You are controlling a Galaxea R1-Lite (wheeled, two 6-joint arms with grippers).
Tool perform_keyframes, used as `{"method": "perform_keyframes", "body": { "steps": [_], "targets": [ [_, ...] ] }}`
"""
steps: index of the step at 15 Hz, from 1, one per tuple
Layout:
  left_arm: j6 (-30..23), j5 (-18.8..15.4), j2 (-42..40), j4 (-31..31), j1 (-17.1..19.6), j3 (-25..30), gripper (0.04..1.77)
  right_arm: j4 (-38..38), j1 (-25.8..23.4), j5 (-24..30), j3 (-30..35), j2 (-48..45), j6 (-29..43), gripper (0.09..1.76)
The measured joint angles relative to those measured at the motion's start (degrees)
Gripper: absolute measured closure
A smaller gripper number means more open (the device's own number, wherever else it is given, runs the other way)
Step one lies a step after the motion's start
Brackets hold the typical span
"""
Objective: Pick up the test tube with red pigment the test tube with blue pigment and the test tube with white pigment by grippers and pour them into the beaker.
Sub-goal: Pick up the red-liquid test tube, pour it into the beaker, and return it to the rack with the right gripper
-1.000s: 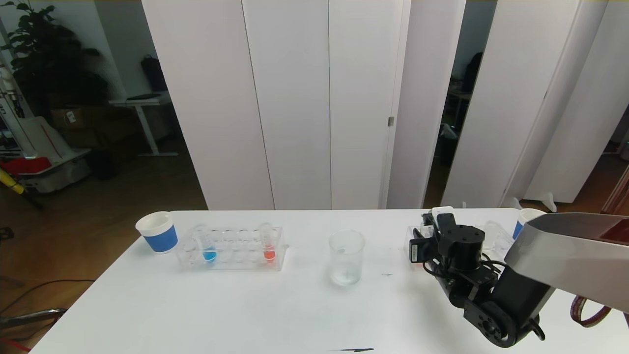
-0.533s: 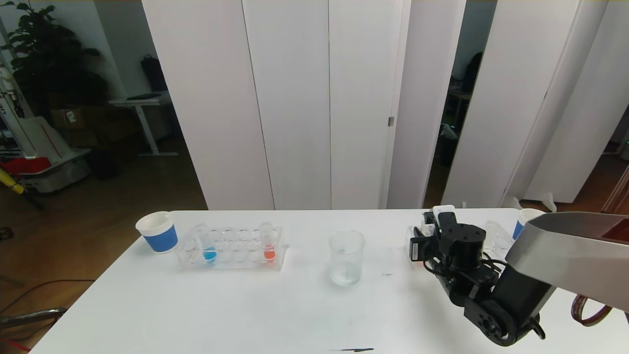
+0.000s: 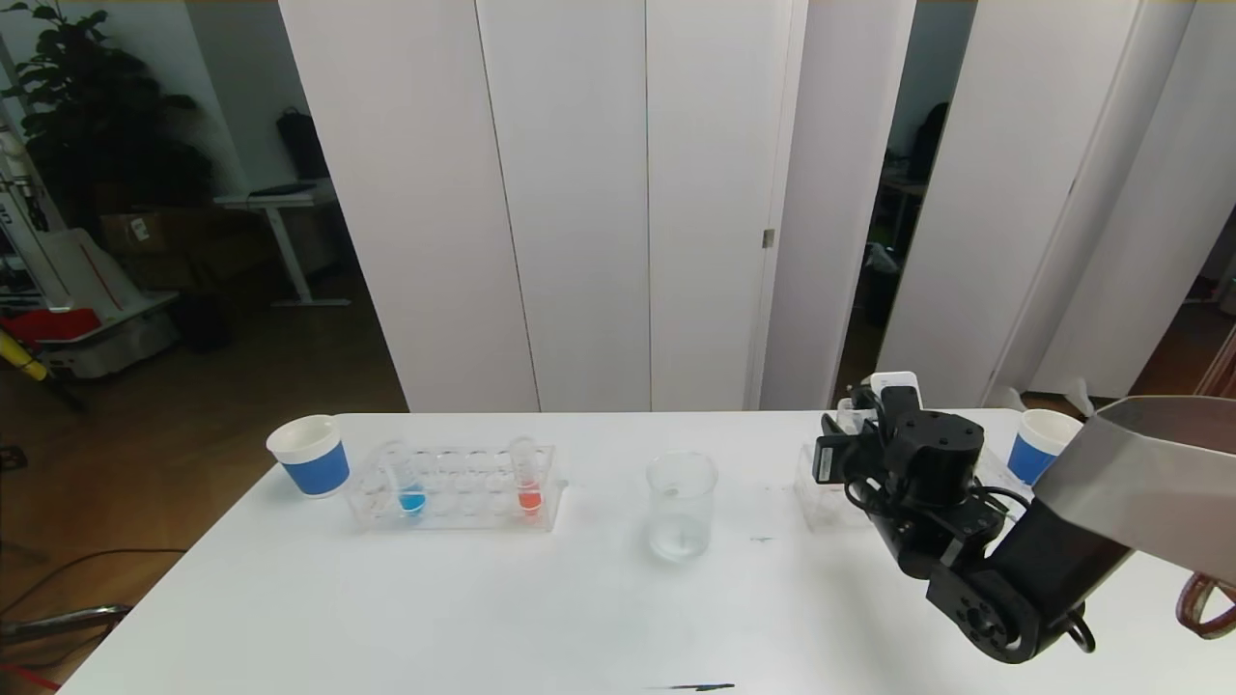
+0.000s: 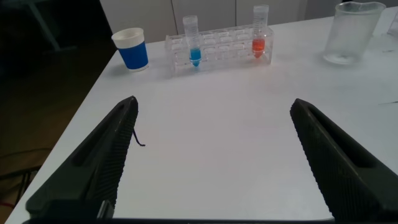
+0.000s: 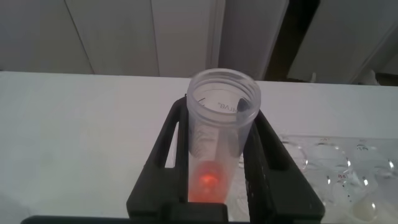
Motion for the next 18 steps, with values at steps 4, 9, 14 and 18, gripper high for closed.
{"method": "perform_keyframes", "body": {
  "steps": [4,9,14,18],
  "targets": [
    [0.0,0.0,0.0,0.0,0.0,0.0,0.06,6.7,-0.13,0.26,-1.96,-5.79,-0.18,1.28],
    [0.0,0.0,0.0,0.0,0.0,0.0,0.06,27.19,-1.18,4.57,-17.63,-12.42,-0.18,1.28],
    [0.0,0.0,0.0,-0.01,0.0,0.0,0.06,47.14,-3.08,22.1,-36.06,-13.86,-0.66,1.28],
    [0.0,0.0,0.0,0.0,0.0,0.0,0.06,48.14,-5.51,38.13,-38.68,-13.01,-2.66,1.28]
  ]
}}
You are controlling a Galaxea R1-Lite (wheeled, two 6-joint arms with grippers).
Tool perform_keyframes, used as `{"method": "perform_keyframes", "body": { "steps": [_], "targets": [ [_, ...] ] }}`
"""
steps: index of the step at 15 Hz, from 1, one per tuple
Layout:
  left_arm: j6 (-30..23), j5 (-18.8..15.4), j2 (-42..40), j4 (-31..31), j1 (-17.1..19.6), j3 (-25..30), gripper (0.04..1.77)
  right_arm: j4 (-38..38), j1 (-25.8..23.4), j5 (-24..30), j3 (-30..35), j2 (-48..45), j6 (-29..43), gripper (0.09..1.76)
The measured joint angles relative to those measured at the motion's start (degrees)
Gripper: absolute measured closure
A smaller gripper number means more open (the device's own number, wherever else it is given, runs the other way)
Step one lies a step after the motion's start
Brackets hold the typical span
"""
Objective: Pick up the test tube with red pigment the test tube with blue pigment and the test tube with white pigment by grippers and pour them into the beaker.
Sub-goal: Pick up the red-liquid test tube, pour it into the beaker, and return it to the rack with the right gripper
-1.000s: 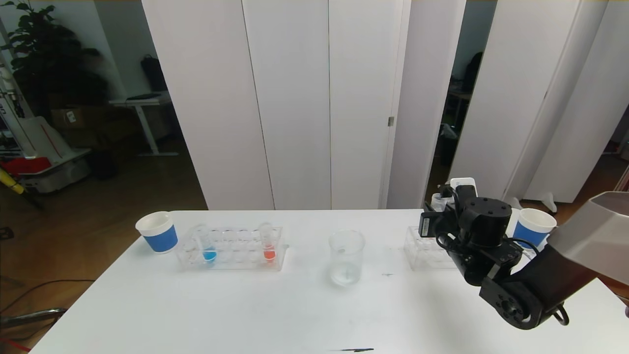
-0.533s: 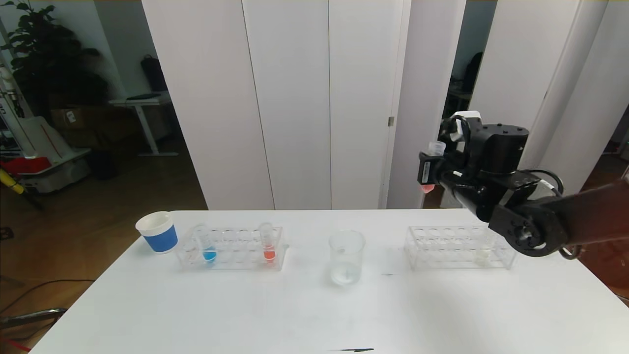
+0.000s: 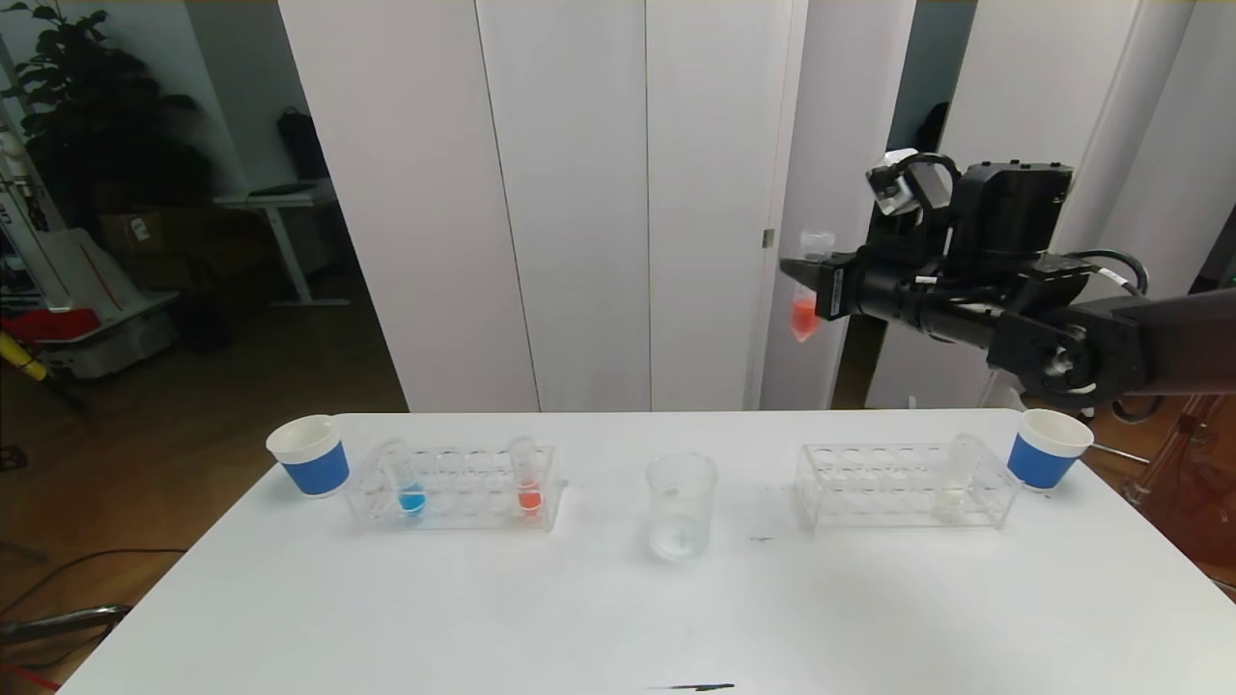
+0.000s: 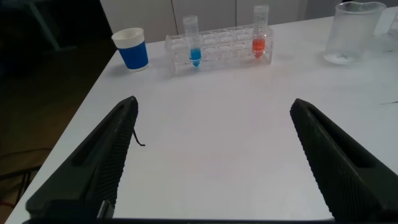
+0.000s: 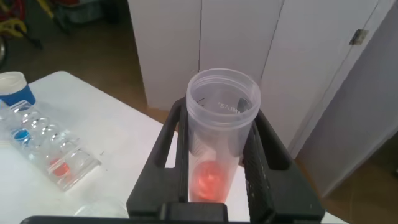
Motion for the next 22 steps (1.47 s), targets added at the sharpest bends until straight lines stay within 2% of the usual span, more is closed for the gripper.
{"method": "perform_keyframes", "body": {
  "steps": [3,6,11,17,22],
  "targets": [
    [0.0,0.0,0.0,0.02,0.0,0.0,0.06,-1.68,-0.71,6.96,-0.68,1.74,-8.35,1.28],
    [0.0,0.0,0.0,0.02,0.0,0.0,0.06,-6.6,0.78,11.58,-0.68,4.36,-11.68,1.28],
    [-0.02,0.0,0.0,0.0,0.0,0.0,0.06,-16.02,3.29,12.63,1.16,9.05,-18.14,1.28],
    [0.0,0.0,0.0,0.02,0.0,0.0,0.06,-20.54,5.55,12.74,6.56,10.53,-28.31,1.28],
    [0.0,0.0,0.0,0.0,0.0,0.0,0.06,-28.59,6.23,19.27,8.66,12.32,-39.22,1.28]
  ]
}}
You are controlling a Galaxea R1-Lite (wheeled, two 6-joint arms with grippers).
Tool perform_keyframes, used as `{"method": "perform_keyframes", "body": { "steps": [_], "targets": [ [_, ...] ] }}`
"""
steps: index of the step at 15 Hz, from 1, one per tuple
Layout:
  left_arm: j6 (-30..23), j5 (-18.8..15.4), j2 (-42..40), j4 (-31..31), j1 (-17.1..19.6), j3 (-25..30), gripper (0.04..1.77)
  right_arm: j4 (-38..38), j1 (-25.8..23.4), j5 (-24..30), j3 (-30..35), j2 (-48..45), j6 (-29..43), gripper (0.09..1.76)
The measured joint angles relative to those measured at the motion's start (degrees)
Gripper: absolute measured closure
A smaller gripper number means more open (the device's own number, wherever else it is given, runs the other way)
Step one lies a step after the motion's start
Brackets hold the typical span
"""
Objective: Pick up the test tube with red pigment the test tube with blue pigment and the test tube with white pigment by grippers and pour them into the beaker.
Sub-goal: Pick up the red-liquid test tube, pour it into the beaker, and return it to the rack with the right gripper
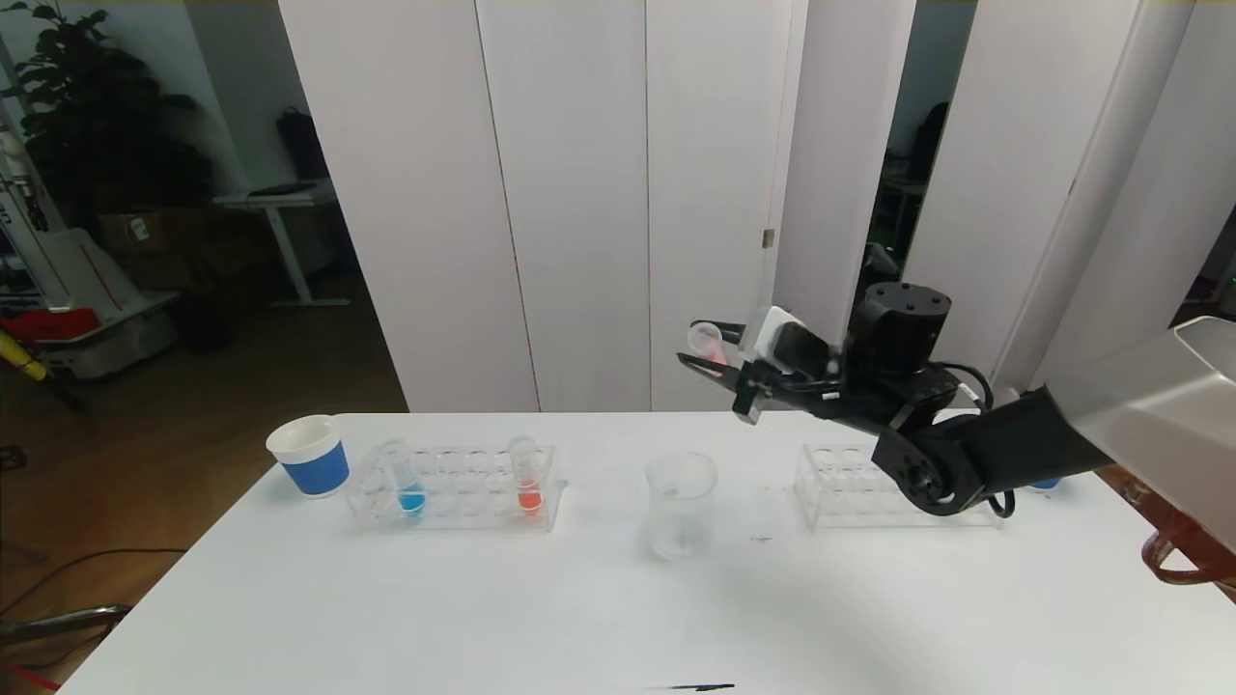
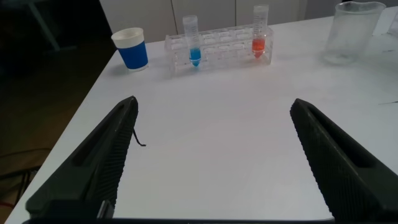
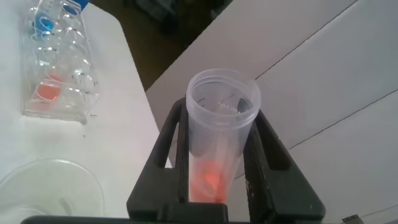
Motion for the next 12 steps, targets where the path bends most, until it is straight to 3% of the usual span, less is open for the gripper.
{"method": "perform_keyframes", "body": {
  "steps": [9,12],
  "targets": [
    [0.0,0.0,0.0,0.0,0.0,0.0,0.06,2.06,-1.6,7.33,-1.1,3.96,-19.71,1.28],
    [0.0,0.0,0.0,0.0,0.0,0.0,0.06,2.86,-1.97,8.46,-4.52,5.23,-24.61,1.28]
  ]
}}
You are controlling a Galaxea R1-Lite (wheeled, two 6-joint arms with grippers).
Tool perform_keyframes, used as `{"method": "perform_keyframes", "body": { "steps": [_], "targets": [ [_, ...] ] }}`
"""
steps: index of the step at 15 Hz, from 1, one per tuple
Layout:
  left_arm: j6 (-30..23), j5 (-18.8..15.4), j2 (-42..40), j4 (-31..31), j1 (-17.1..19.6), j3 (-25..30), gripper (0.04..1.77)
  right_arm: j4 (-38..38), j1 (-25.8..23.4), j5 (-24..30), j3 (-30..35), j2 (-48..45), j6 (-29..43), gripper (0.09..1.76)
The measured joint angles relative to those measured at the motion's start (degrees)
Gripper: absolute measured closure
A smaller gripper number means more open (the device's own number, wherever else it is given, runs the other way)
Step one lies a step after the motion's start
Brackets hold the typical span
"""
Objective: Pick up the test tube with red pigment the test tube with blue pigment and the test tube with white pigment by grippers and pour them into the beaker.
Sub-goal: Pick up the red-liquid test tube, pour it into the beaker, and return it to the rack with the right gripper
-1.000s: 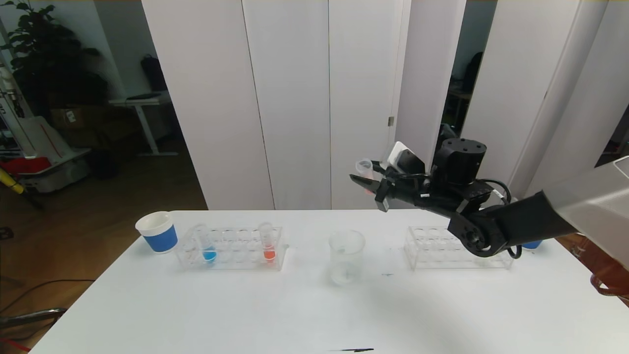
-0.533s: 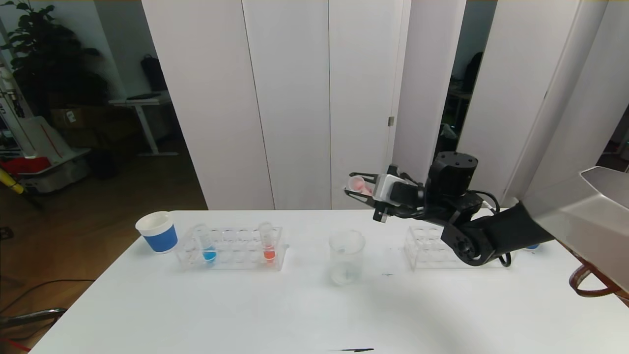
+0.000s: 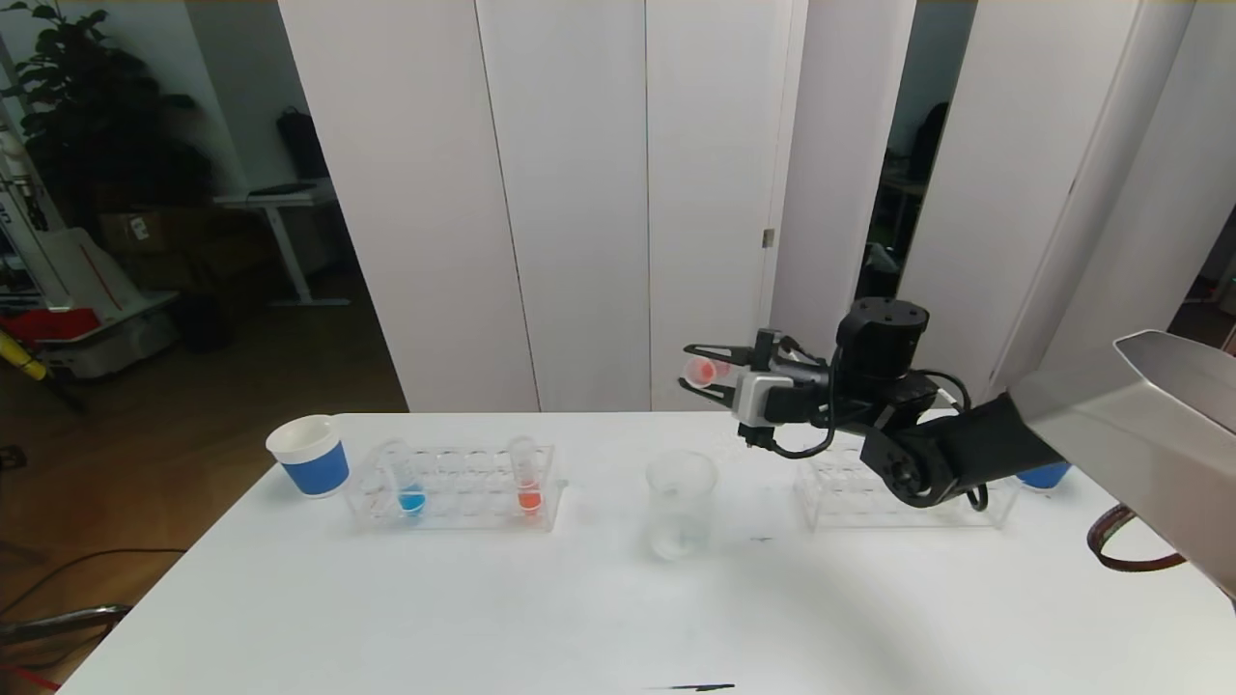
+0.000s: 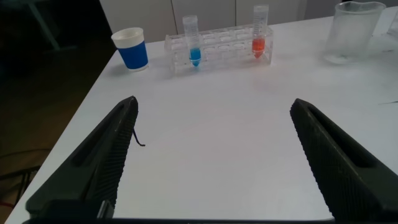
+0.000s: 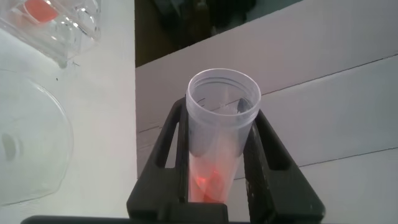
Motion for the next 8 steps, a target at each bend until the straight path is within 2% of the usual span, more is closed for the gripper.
{"method": "perform_keyframes", "body": {
  "steps": [3,8],
  "targets": [
    [0.0,0.0,0.0,0.0,0.0,0.0,0.06,-0.05,-0.12,2.16,-3.94,2.07,-6.21,1.28],
    [0.0,0.0,0.0,0.0,0.0,0.0,0.06,-0.77,-0.2,2.67,-5.27,4.41,-14.34,1.28]
  ]
}}
